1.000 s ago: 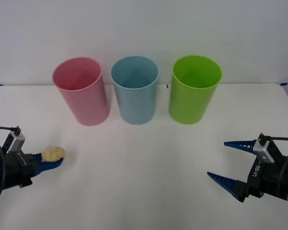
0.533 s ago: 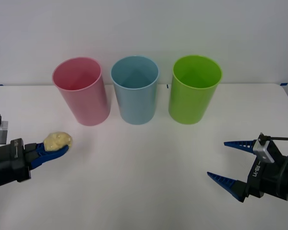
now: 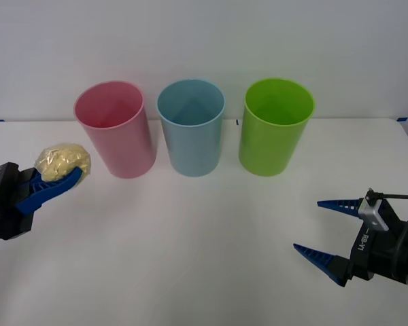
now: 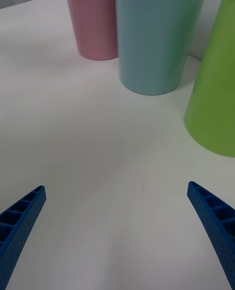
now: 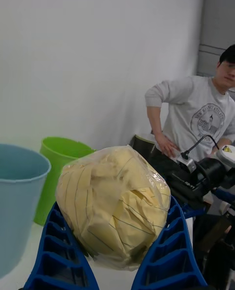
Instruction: Put cans in the blue bin and PET bottles in the pink bin and trash in the green bin.
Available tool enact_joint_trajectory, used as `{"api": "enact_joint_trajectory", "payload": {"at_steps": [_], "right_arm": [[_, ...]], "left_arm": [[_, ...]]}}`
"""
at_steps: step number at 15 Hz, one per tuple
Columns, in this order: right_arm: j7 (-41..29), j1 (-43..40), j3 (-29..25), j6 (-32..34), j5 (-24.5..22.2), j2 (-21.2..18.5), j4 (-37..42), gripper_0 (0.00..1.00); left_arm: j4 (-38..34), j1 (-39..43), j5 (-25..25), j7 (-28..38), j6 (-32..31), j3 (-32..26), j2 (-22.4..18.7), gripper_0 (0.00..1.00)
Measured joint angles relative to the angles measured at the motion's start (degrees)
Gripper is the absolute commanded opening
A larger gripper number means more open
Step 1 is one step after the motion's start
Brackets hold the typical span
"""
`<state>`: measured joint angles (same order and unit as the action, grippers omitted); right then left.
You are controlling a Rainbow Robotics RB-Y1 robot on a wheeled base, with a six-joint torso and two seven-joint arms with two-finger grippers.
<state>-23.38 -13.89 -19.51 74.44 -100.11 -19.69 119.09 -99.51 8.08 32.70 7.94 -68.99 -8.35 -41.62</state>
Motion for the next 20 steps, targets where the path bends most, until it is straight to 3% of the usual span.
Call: {"api": "enact_joint_trajectory", "payload": {"at_steps": [2, 5, 8, 10, 13, 18, 20], "right_arm": [[0.0, 0.0, 0.0, 0.0, 0.0, 0.0, 0.0, 1.0], [0.0, 0.0, 0.0, 0.0, 0.0, 0.0, 0.0, 1.0], [0.0, 0.0, 0.0, 0.0, 0.0, 0.0, 0.0, 1.0], [0.0, 0.0, 0.0, 0.0, 0.0, 0.0, 0.0, 1.0], [0.0, 0.0, 0.0, 0.0, 0.0, 0.0, 0.0, 1.0], [0.0, 0.0, 0.0, 0.0, 0.0, 0.0, 0.0, 1.0], [0.0, 0.0, 0.0, 0.0, 0.0, 0.0, 0.0, 1.0]], "left_arm": [[-3.8, 0.7, -2.09, -1.98, 3.28, 0.26, 0.01, 0.0], [-13.58, 3.13, -1.33, -3.82, 14.8, 0.11, -1.52, 0.01], [-19.07, -0.73, -1.05, -3.64, 27.75, 6.56, -6.93, 0.01], [-19.36, -8.3, -1.52, -4.08, 35.76, 12.76, -10.37, 0.01], [-17.75, -22.19, -6.06, -4.18, 46.8, 22.99, -14.83, 0.01], [-10.09, -47.95, -9.52, -3.42, 60.72, 44.47, -16.1, 0.01], [-6.17, -58.33, -10.58, -0.02, 65.19, 53.39, -15.05, 0.01]]}}
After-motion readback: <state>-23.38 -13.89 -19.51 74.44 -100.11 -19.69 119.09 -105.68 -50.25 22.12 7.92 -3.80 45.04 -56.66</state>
